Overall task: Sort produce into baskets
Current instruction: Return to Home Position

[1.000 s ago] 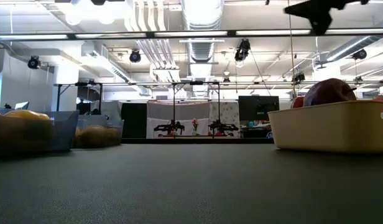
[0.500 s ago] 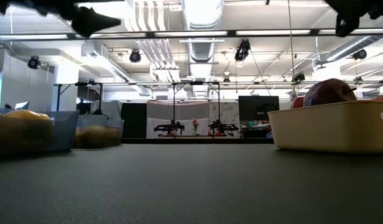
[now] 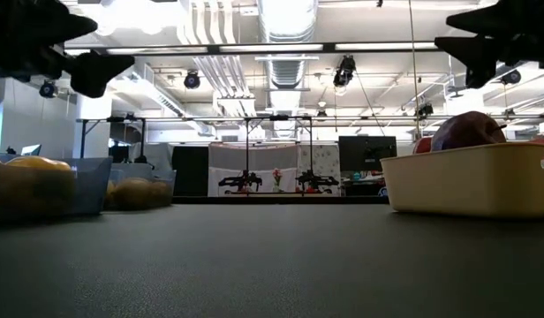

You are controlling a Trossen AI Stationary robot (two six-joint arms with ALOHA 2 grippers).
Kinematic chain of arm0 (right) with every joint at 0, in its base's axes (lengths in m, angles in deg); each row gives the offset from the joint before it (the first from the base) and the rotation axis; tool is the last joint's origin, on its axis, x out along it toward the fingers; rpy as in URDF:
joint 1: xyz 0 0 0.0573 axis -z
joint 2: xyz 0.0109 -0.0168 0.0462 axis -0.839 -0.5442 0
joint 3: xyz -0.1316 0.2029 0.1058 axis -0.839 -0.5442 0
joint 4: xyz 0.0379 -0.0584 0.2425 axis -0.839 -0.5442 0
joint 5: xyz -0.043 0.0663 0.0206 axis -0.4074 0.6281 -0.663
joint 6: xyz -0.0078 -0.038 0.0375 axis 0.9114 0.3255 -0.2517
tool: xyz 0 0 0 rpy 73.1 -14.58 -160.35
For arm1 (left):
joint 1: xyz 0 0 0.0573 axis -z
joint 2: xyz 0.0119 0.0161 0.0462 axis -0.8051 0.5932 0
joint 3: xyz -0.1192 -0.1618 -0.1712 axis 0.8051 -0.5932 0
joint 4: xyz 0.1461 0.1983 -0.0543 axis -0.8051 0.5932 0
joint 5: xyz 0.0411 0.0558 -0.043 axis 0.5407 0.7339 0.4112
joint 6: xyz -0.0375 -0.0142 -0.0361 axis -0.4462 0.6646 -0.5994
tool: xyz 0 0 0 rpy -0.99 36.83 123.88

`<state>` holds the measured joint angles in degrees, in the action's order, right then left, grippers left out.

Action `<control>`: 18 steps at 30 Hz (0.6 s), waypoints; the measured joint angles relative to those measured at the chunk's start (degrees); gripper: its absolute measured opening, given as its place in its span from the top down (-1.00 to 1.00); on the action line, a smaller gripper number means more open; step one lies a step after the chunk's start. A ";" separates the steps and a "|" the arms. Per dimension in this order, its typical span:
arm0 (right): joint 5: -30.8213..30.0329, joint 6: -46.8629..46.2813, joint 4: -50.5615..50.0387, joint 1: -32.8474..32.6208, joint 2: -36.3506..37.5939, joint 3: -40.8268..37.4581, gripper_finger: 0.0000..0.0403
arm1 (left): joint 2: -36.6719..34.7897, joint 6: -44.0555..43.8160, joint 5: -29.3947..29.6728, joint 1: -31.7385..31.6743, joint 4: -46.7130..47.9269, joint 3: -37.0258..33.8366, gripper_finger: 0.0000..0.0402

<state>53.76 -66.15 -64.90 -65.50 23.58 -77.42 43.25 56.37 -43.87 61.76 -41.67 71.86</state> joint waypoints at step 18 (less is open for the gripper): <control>-1.55 1.98 2.82 0.39 -1.16 -5.73 0.07 | -2.00 3.23 -2.64 0.00 0.65 -4.66 -0.79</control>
<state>52.21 -64.17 -62.08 -65.11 22.42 -83.15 41.25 59.60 -46.51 61.76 -41.02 67.20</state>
